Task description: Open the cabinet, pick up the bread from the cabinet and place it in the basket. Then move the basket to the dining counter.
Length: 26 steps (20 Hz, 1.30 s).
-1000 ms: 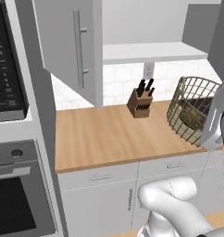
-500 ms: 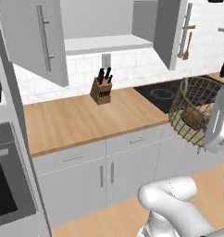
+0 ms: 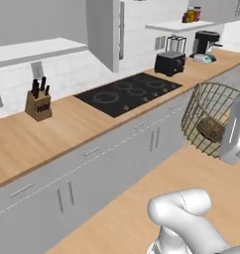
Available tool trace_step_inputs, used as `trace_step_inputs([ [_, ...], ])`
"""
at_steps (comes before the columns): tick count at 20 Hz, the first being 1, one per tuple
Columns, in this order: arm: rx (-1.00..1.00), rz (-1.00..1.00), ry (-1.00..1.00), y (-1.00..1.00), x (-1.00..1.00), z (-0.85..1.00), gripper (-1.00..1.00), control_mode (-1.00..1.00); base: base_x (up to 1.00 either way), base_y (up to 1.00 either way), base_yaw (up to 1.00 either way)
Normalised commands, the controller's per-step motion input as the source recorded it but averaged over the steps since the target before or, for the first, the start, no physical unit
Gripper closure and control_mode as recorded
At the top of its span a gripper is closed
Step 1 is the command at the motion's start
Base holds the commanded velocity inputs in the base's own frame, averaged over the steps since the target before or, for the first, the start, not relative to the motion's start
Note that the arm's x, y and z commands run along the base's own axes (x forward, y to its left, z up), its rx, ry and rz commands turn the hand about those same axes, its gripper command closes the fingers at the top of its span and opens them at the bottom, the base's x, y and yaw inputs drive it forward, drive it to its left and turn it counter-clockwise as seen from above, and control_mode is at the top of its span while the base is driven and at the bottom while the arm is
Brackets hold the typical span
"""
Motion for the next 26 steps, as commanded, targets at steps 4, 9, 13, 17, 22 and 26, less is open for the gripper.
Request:
trace_step_inputs([
  [4, 0.0, 0.0, 0.0, 0.0, 0.0, 0.0, 1.0, 1.0, -0.43, -0.02, -0.68],
  [9, 0.0, 0.0, 0.0, 0.0, 0.0, 0.0, 1.0, 1.0, -0.27, -0.01, -0.69],
  [13, 0.0, 0.0, 0.0, 0.0, 0.0, 0.0, 1.0, 1.0, 0.03, 0.0, -0.59],
  [17, 0.0, 0.0, 0.0, 0.0, 0.0, 0.0, 1.0, 1.0, 0.0, 0.2, -0.47],
  [22, 0.0, 0.0, 0.0, 0.0, 0.0, 0.0, 1.0, 1.0, -0.88, 0.22, -0.31],
  [26, 0.0, 0.0, 0.0, 0.0, 0.0, 0.0, 1.0, 1.0, -1.0, 0.17, -0.28],
])
